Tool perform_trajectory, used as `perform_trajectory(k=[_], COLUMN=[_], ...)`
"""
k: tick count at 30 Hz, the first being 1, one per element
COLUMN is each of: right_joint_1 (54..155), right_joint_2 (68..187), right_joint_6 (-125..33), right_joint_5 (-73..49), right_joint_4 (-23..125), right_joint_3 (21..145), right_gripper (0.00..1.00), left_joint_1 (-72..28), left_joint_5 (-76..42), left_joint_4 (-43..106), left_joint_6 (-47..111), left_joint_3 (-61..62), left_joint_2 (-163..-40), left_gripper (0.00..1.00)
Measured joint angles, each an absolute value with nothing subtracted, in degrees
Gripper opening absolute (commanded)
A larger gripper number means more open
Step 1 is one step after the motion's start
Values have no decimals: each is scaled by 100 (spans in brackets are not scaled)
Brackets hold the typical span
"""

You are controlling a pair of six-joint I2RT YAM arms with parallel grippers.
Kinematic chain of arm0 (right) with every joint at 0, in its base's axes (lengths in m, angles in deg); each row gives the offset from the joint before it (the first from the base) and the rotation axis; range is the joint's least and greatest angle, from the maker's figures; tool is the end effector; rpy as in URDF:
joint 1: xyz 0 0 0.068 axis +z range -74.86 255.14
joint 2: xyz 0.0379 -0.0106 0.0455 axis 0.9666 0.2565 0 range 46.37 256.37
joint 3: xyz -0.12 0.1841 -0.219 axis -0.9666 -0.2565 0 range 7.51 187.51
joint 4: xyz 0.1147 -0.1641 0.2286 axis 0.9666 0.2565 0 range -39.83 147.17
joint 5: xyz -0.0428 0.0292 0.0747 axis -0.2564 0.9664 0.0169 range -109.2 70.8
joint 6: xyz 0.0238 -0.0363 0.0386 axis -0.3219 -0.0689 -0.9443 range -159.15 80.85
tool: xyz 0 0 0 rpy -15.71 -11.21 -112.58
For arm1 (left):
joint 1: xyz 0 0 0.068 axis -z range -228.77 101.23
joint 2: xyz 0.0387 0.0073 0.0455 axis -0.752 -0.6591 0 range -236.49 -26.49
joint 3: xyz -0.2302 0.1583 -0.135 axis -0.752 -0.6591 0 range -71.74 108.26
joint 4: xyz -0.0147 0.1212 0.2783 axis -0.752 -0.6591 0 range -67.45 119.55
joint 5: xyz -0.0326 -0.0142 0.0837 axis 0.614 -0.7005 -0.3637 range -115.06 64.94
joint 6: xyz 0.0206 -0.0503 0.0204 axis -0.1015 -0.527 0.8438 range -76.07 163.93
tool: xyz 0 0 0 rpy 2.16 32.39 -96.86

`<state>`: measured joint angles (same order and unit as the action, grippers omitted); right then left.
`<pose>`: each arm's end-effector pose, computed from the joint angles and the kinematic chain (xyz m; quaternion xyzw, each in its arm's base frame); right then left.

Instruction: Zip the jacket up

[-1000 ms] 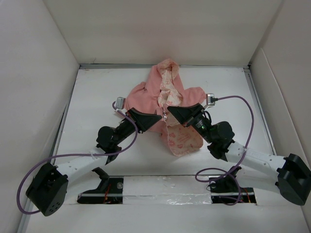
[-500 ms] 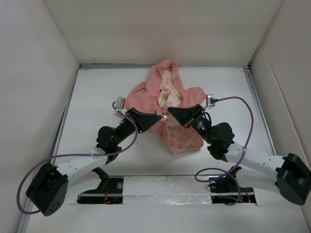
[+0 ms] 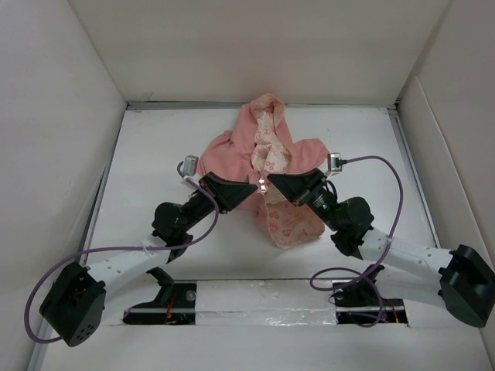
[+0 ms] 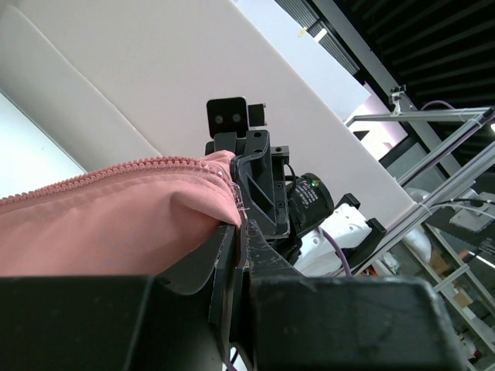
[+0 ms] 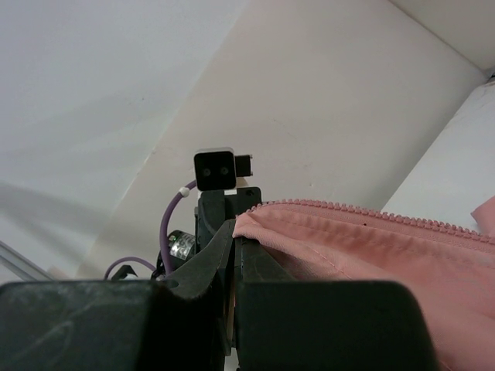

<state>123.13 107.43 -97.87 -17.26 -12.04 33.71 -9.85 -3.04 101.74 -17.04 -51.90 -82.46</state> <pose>0.1652 0.1856 0.3149 0.0342 0.5189 0.6905 0.5028 0.1545 -0.1447 0.3081 0.0819 0.4696 -0.7253 0.4967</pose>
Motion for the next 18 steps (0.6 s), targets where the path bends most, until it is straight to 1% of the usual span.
perform_trajectory(k=[18], right_joint_1=[12313], right_joint_2=[10572], right_joint_6=[-9984], right_joint_5=[-1549], right_joint_4=[-1200], right_joint_3=[3192], right_gripper=[0], left_joint_1=[-948], left_joint_5=[-306], left_joint_4=[10040], left_joint_6=[-1308], left_joint_3=[-5190], left_joint_2=[-7977], left_gripper=[0])
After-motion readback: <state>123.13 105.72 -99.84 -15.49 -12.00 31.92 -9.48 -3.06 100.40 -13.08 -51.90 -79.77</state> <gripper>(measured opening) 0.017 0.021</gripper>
